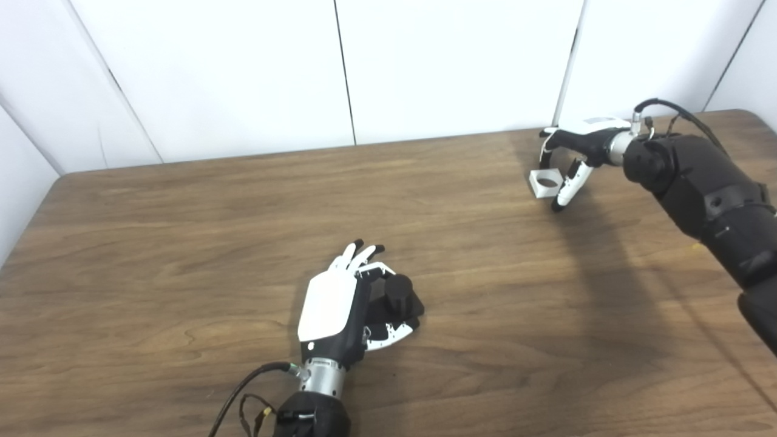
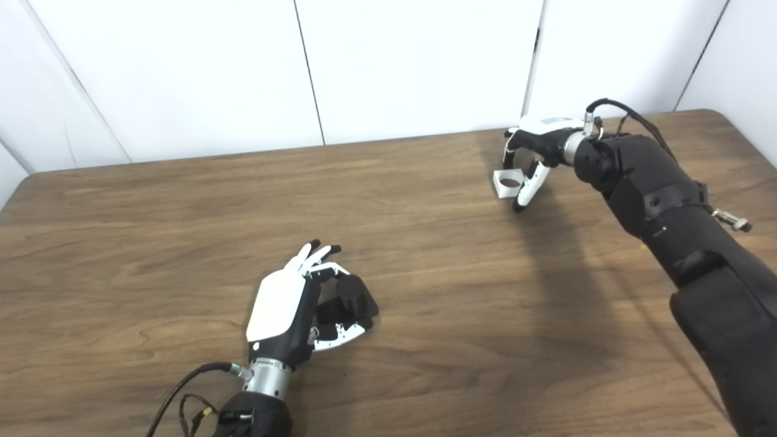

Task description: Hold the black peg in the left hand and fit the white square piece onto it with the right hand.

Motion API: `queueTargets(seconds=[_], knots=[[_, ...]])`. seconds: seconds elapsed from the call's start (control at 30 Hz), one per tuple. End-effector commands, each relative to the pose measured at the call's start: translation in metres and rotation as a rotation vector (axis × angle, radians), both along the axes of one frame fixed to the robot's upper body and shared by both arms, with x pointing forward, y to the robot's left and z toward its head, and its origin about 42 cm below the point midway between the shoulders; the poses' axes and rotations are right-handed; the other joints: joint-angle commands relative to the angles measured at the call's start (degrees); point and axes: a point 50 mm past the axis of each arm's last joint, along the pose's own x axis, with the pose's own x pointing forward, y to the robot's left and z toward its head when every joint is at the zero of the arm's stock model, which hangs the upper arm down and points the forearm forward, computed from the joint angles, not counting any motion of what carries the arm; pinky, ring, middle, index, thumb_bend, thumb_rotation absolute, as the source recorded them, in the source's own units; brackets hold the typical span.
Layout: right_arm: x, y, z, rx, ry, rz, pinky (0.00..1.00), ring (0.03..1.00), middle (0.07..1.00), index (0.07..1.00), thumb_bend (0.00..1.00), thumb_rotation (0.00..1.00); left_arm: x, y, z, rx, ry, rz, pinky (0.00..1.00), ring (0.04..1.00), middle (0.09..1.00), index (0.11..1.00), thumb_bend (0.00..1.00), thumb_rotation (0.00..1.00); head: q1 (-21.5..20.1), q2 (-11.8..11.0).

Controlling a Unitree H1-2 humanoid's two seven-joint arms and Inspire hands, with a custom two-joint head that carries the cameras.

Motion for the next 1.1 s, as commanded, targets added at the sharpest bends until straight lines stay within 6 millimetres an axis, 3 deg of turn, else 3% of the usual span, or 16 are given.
queueTargets(seconds=[0.0, 0.2, 0.3, 0.37, 1.07], knots=[[0.0110, 0.0011, 0.0323, -0.016, -0.084, 0.020, 1.00, 1.000, 0.967, 0.610, 0.81, 0.20, 0.0022, 0.0028, -0.0120, 0.036, 0.053, 0.010, 0.94, 0.975, 0.888, 0.492, 0.52, 0.07, 0.05, -0.07], [0.0118, 0.0021, 0.0323, -0.010, -0.105, 0.039, 1.00, 1.000, 0.954, 0.594, 0.79, 0.18, 0.0036, 0.0041, -0.0120, 0.035, 0.055, 0.008, 0.95, 0.980, 0.892, 0.492, 0.52, 0.07, 0.02, -0.16], [0.0125, 0.0025, 0.0319, -0.007, -0.115, 0.046, 1.00, 1.000, 0.951, 0.509, 0.57, 0.15, 0.0037, 0.0043, -0.0120, 0.031, 0.057, 0.008, 0.95, 0.983, 0.894, 0.492, 0.52, 0.07, 0.07, -0.21], [0.0127, 0.0025, 0.0318, -0.007, -0.120, 0.053, 1.00, 1.000, 0.948, 0.496, 0.54, 0.15, 0.0037, 0.0045, -0.0121, 0.030, 0.056, 0.009, 0.96, 0.985, 0.895, 0.492, 0.52, 0.07, 0.14, -0.25], [0.0110, 0.0000, 0.0305, -0.021, -0.140, 0.069, 1.00, 1.000, 0.927, 0.490, 0.52, 0.14, 0.0018, 0.0028, -0.0132, 0.032, 0.054, 0.012, 0.95, 0.981, 0.893, 0.492, 0.52, 0.07, 0.48, -0.12]])
